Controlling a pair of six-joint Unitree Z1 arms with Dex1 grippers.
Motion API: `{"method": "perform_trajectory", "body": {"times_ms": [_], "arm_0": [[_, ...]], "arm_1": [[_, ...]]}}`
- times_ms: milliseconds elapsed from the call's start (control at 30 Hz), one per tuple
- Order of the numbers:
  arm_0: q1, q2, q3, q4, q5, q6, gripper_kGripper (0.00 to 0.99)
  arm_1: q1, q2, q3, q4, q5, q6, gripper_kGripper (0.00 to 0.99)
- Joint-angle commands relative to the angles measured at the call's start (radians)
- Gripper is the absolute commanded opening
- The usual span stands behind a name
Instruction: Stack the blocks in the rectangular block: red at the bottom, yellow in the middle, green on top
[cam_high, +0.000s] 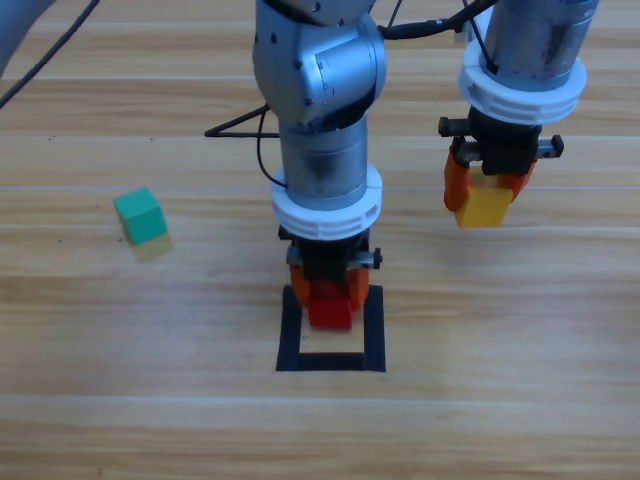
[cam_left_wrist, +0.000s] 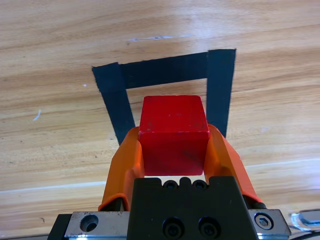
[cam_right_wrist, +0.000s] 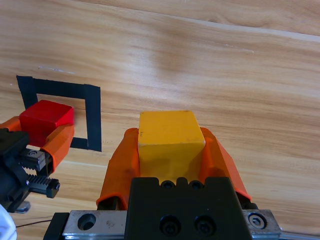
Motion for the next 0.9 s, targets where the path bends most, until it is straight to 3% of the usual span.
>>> {"method": "perform_trajectory", "body": {"times_ms": [33,900], "arm_0": [[-0.033,0.051,-0.009,0.0,-0.012,-0.03,0.038],[-0.039,0.066,-0.012,-0.002,-0.01,-0.102,0.038]], "arm_1": [[-0.014,0.048,0.018,0.015,-0.013,-0.009,0.0],[-0.014,0.065,0.012,0.015,-0.012,-0.011,0.0]]}}
